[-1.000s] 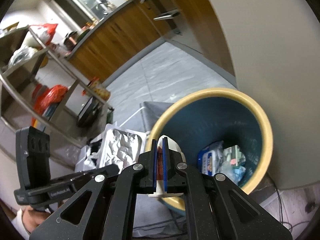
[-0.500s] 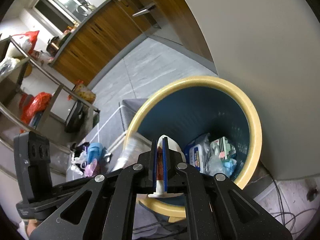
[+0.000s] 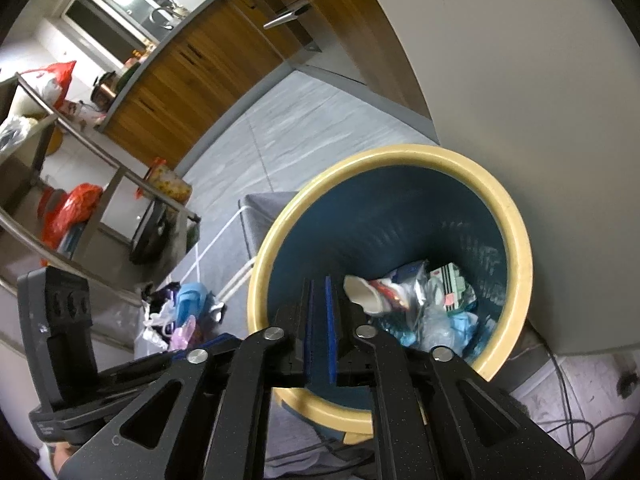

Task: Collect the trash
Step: 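Return to the pile and grasp the black plastic bag with the left tool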

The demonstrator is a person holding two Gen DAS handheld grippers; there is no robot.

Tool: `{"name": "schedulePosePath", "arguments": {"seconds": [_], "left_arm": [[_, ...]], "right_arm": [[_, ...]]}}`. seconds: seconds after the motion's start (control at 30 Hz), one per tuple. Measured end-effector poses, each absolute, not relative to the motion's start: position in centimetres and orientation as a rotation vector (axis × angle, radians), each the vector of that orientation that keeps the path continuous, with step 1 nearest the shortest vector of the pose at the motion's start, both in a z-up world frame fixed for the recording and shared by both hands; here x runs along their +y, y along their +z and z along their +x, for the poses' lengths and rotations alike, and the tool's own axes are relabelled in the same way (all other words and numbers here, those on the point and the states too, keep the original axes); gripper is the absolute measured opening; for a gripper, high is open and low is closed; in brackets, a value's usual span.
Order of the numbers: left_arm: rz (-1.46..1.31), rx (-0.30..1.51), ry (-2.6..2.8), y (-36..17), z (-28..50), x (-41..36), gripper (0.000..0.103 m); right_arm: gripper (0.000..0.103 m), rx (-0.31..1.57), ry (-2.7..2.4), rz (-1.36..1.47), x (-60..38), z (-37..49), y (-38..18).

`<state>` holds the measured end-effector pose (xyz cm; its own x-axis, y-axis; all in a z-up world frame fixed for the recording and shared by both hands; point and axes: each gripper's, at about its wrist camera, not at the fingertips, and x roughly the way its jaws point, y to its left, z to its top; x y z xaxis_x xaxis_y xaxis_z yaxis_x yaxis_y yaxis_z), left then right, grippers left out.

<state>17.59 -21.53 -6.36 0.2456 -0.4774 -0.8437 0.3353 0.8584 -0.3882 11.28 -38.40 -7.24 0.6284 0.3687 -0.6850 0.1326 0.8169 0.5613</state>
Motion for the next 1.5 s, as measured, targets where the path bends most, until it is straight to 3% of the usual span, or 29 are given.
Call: {"name": "schedulePosePath", "arguments": {"seconds": [0.23,0.6,1.03,1.5], "left_arm": [[-0.117,1.154,-0.527,-4.8,17.1,-19.7,0.053],[-0.131,1.101,-0.426,-2.4,16.5,-14.0,0.080],[-0.229,1.105,-0.240,-0.4,16.5,-2.3,0.084],[-0.387,1.179,-0.095,-3.5,19.0,7.6,0.091]], "right_arm": [[0.025,0.899,0.190,0.601,-36.9,11.4,-6.7],[0.049,0.904,0.270,0.509,-33.2,11.8,-4.5],[0.069,0.941,0.413,0.349,-26.1,13.5,-0.1],[0.075,1.052,0.532,0.271,-18.7,17.3,-0.9]]}}
